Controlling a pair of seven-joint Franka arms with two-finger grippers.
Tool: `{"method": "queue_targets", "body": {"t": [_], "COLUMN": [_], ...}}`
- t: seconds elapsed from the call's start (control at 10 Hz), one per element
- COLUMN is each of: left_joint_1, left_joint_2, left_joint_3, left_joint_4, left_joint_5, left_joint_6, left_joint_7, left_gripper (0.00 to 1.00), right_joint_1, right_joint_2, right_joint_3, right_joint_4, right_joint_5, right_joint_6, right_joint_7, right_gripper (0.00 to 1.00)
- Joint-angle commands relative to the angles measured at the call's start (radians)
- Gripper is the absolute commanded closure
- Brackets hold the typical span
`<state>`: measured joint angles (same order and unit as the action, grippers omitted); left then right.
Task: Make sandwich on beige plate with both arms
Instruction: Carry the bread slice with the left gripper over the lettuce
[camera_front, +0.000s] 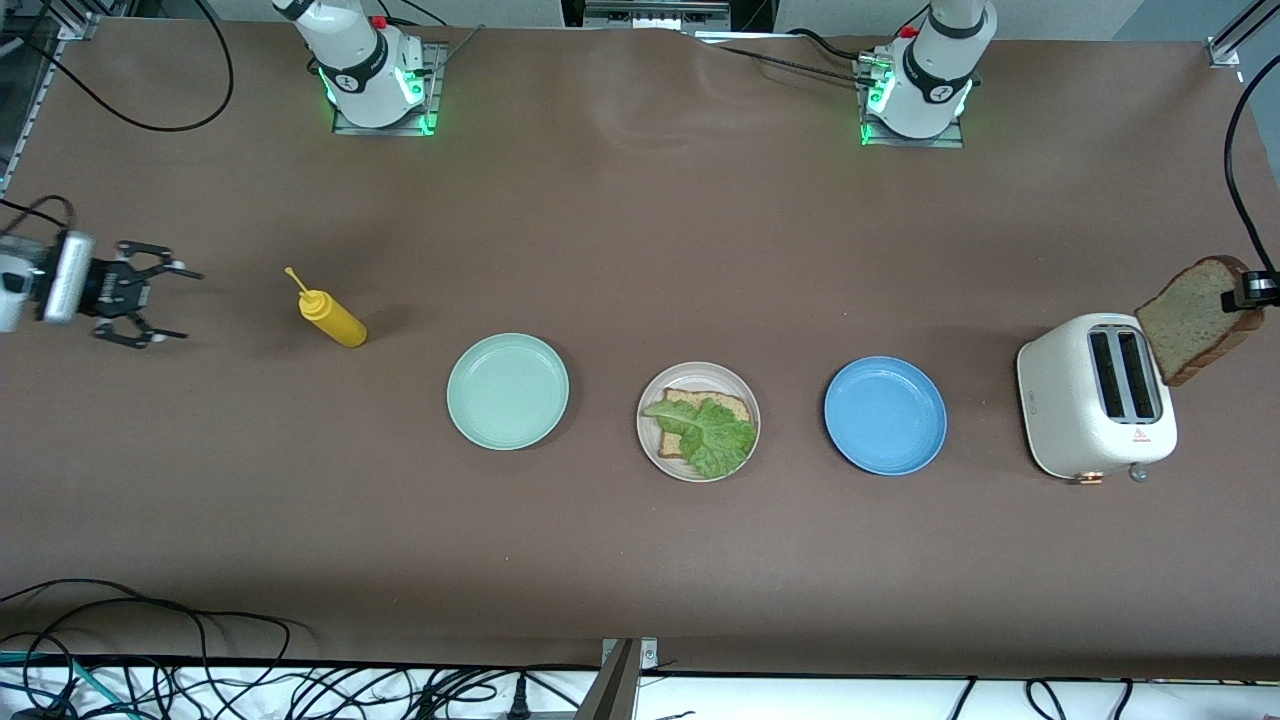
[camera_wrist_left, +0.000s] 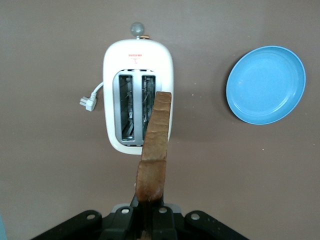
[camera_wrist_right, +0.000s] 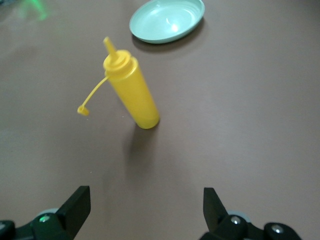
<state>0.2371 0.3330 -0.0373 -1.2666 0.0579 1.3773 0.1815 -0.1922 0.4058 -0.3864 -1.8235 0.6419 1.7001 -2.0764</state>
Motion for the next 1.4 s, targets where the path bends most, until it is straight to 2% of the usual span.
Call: {"method": "queue_targets", "body": {"t": [0.0, 0.3, 0.4, 0.5, 0.6, 0.8, 1.0, 1.1, 1.3], "left_joint_1": [-0.056, -0.151, -0.159, -0.169, -0.214, -0.316, -0.384, -0.415, -0.478], "left_joint_2": [0.009, 0.009, 0.017, 0.02, 0.023, 0.069, 0.118, 0.153, 0.228], "left_joint_3": [-0.007, -0.006, -0.006, -0.007, -0.007, -0.007, -0.007, -0.007, -0.007], "left_joint_4": [0.001, -0.115, -0.172, -0.268, -0.334, -0.332, -0.332, -0.33, -0.315], "left_joint_5": [-0.026, -0.229, -0.359, -0.515, -0.599, -0.644, -0.88, -0.968, -1.021], "left_joint_6": [-0.017, 0.067, 0.115, 0.225, 0.318, 0.385, 0.431, 0.453, 0.553], "left_joint_7": [-0.042, -0.193, -0.204, -0.205, -0.206, -0.215, -0.228, -0.226, -0.212], "left_gripper": [1.0, 1.0, 1.0, 1.0, 1.0, 1.0, 1.0, 1.0, 1.0], "right_joint_1": [-0.001, 0.01, 0.017, 0.037, 0.055, 0.077, 0.1, 0.115, 0.128], "right_joint_2": [-0.073, -0.208, -0.232, -0.243, -0.26, -0.301, -0.334, -0.349, -0.363], "right_joint_3": [0.079, 0.208, 0.257, 0.292, 0.32, 0.35, 0.353, 0.35, 0.344], "right_joint_4": [0.097, 0.128, 0.153, 0.182, 0.199, 0.197, 0.197, 0.199, 0.187], "right_joint_5": [-0.166, -0.44, -0.527, -0.609, -0.669, -0.715, -0.703, -0.7, -0.708], "right_joint_6": [-0.014, -0.013, -0.016, -0.02, -0.043, -0.117, -0.144, -0.146, -0.136], "right_joint_7": [0.355, 0.898, 1.065, 1.246, 1.439, 1.794, 2.066, 2.128, 2.146], "right_gripper": [0.0, 0.0, 0.0, 0.0, 0.0, 0.0, 0.0, 0.0, 0.0]}}
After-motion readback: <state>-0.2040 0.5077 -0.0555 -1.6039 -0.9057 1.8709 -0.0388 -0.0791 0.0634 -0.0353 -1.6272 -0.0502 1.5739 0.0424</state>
